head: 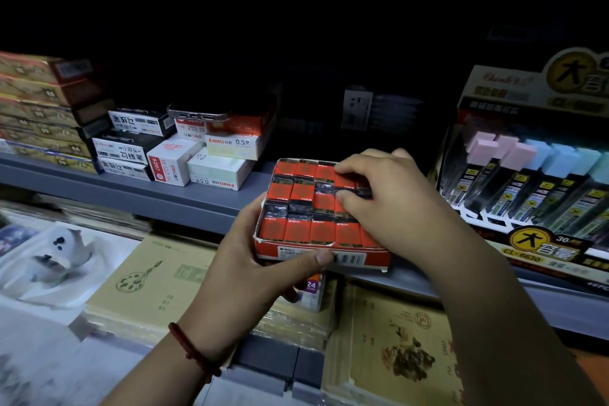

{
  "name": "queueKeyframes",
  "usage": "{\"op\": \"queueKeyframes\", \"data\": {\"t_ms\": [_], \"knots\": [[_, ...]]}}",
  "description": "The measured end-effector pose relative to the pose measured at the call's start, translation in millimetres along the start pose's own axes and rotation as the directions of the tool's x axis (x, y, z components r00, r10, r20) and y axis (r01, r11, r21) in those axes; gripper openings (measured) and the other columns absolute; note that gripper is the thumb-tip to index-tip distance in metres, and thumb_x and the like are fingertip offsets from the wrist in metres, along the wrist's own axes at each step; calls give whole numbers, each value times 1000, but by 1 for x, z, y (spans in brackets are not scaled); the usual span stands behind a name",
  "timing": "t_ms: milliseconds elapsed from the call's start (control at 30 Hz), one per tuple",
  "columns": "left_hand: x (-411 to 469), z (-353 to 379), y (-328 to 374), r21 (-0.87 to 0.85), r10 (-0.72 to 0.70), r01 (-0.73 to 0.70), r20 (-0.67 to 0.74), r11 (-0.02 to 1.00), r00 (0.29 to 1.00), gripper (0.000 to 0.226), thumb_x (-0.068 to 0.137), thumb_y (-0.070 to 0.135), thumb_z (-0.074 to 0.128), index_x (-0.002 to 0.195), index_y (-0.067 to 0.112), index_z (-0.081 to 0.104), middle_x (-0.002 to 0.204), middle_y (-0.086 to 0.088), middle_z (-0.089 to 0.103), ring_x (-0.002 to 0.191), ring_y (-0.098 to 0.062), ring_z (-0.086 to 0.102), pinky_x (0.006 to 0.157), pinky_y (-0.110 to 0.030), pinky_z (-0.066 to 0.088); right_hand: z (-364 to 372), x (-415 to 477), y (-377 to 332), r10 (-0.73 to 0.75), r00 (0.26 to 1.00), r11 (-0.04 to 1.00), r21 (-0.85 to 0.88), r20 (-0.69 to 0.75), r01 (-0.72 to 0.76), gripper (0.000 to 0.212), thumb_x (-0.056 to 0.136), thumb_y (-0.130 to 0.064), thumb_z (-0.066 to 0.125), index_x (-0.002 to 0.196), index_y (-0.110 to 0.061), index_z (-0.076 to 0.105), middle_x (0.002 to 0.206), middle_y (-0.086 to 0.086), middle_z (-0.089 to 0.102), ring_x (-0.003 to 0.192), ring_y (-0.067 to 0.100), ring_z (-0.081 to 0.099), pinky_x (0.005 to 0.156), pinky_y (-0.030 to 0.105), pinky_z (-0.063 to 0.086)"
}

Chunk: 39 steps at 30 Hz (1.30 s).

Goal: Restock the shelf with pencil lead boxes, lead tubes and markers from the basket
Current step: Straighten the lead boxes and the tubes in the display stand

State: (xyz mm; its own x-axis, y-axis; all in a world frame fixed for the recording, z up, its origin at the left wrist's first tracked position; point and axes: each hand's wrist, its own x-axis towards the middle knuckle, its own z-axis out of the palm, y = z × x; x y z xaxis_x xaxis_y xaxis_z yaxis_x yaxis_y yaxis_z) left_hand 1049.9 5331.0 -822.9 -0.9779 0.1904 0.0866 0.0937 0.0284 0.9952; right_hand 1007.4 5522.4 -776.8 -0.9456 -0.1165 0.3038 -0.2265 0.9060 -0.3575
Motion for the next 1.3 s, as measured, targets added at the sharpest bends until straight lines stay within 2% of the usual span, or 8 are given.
{"op": "queueKeyframes", "data": {"t_ms": [167, 367, 467, 633, 800, 933, 1134, 1300], "knots": [[1, 0, -1, 5, 5, -5, -3, 1000, 1000, 77, 60, 30, 86, 129, 39, 53, 97, -1, 75, 69, -20, 72, 57, -33, 58, -1, 0, -1, 19, 999, 997, 68, 35, -22, 50, 97, -34, 62, 144, -34, 43, 128, -8, 45, 123, 13, 37, 97, 29, 38], [-1, 0, -1, 12, 13, -13, -4, 1000, 1000, 74, 61, 32, 85, 128, 41, 53, 97, 2, 74, 69, -20, 72, 57, -33, 58, -1, -3, -1, 159, 972, 961, 251, -172, -112, 36, 87, -34, 74, 121, -31, 62, 114, -7, 37, 85, 4, 54, 64, 4, 36], [-1, 1, -1, 4, 18, -18, 0, 1000, 1000, 72, 59, 33, 83, 124, 41, 53, 95, 5, 74, 68, -18, 72, 56, -32, 59, -3, -2, -1, 216, 942, 946, 294, -256, -137, 28, 86, -34, 78, 110, -32, 66, 114, -4, 38, 89, 7, 54, 69, 13, 45], [-1, -1, -2, 12, 13, -13, 10, 1000, 1000, 75, 61, 33, 83, 129, 40, 52, 98, 3, 74, 71, -20, 72, 59, -33, 60, -5, 2, 5, 270, 907, 943, 279, -323, -181, 37, 96, -25, 67, 132, -18, 64, 119, 7, 51, 91, 20, 67, 92, 37, 55], [0, 0, -1, 3, 24, -24, 13, 1000, 1000, 72, 60, 34, 83, 126, 38, 54, 97, 3, 75, 70, -22, 72, 59, -42, 61, 5, 3, -1, 248, 889, 944, 300, -386, -134, 18, 86, -28, 78, 102, -20, 73, 91, 3, 64, 73, 13, 65, 71, 25, 55], [0, 1, -3, 9, 33, -33, 3, 999, 999, 70, 63, 31, 84, 127, 36, 55, 96, 0, 75, 71, -23, 71, 59, -43, 61, 10, 4, -5, 210, 929, 968, 196, -306, -155, 14, 88, -28, 77, 84, -17, 69, 94, -2, 56, 71, 5, 53, 61, 13, 39], [0, -1, -4, 13, 41, -41, 10, 999, 999, 67, 65, 31, 84, 125, 37, 57, 95, 0, 74, 70, -22, 71, 60, -42, 61, -3, 1, 1, 103, 993, 993, 70, -57, -99, 34, 90, -11, 67, 123, -19, 71, 108, -6, 52, 79, 3, 52, 69, 2, 33], [1, 0, -4, 6, 53, -53, 10, 999, 999, 69, 63, 32, 83, 126, 36, 55, 96, -2, 74, 67, -22, 70, 58, -40, 61, -10, -2, 6, 93, 996, 982, 161, 10, -93, 31, 90, -13, 70, 121, -20, 72, 102, -9, 51, 80, 6, 55, 70, 11, 42]]}}
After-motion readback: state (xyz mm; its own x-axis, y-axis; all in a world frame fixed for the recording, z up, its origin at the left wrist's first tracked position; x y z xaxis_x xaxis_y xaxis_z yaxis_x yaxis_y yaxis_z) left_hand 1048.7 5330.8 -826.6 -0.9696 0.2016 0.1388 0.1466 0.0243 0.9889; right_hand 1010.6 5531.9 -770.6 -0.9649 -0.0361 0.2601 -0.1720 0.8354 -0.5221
